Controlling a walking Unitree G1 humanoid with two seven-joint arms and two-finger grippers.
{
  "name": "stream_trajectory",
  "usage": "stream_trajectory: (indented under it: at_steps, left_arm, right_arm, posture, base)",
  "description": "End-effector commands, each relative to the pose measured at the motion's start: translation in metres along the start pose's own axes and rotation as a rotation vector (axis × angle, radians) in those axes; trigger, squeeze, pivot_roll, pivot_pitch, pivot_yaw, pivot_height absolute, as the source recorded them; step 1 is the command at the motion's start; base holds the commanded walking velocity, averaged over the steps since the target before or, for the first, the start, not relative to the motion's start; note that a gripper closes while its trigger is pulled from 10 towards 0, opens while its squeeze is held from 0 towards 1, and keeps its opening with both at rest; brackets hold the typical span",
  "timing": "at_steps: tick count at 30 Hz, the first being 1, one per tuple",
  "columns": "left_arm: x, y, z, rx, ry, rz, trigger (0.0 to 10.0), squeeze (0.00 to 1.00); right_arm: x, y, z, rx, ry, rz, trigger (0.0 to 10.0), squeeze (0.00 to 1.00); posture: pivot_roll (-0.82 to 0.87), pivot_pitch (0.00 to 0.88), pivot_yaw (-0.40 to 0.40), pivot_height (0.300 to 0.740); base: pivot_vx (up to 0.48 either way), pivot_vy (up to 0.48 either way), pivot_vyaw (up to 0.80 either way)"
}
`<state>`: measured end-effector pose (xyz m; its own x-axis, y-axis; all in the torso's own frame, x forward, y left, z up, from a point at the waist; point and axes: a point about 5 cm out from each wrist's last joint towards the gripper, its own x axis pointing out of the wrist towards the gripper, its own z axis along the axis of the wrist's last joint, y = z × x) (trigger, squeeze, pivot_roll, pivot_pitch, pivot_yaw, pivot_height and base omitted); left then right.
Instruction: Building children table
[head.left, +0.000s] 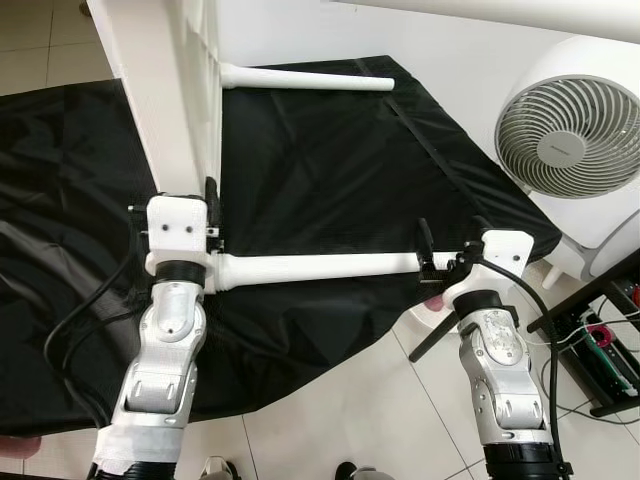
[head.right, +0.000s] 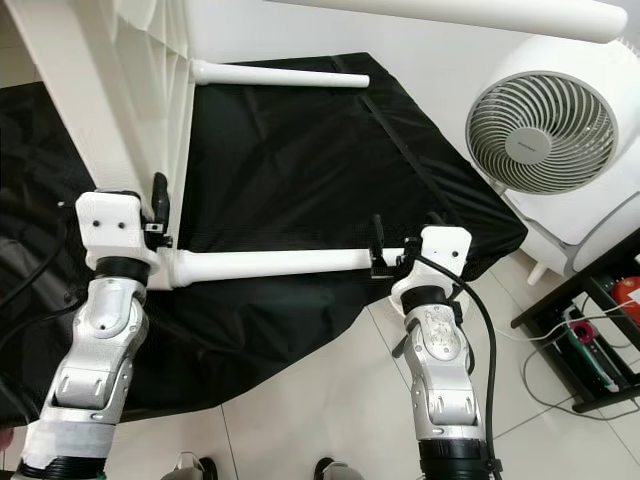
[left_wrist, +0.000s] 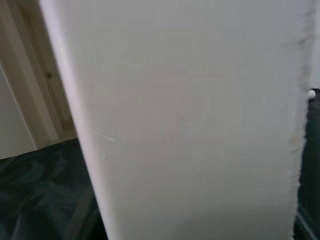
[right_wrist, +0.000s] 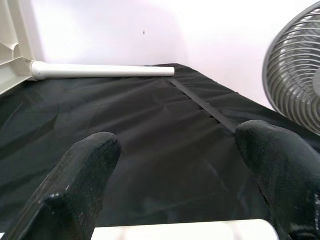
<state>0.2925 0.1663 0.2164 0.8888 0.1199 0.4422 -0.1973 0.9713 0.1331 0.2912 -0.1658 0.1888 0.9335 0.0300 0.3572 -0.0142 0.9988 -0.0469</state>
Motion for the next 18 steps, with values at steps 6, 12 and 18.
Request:
stream_trajectory:
  at_steps: [6, 12, 18]
  left_arm:
    - [-0.002, 0.044, -0.018, 0.125, 0.089, 0.178, 0.0, 0.00]
    - [-0.004, 0.065, -0.020, 0.146, 0.109, 0.241, 0.0, 0.00]
    - [-0.007, 0.074, -0.023, 0.155, 0.125, 0.267, 0.0, 0.00]
  right_arm:
    - [0.001, -0.002, -0.002, 0.002, 0.002, -0.002, 10.0, 0.00]
    - [0.002, -0.002, -0.003, 0.001, 0.001, -0.001, 10.0, 0.00]
    - [0.002, -0.003, -0.003, 0.000, 0.000, 0.000, 10.0, 0.00]
  posture:
    - [-0.02, 0.150, -0.053, 0.740]
    - [-0.02, 0.148, -0.055, 0.740]
    - [-0.02, 0.147, -0.055, 0.740]
  base:
    - [0.000, 0.000, 0.00]
    - [0.000, 0.000, 0.00]
    - [0.000, 0.000, 0.00]
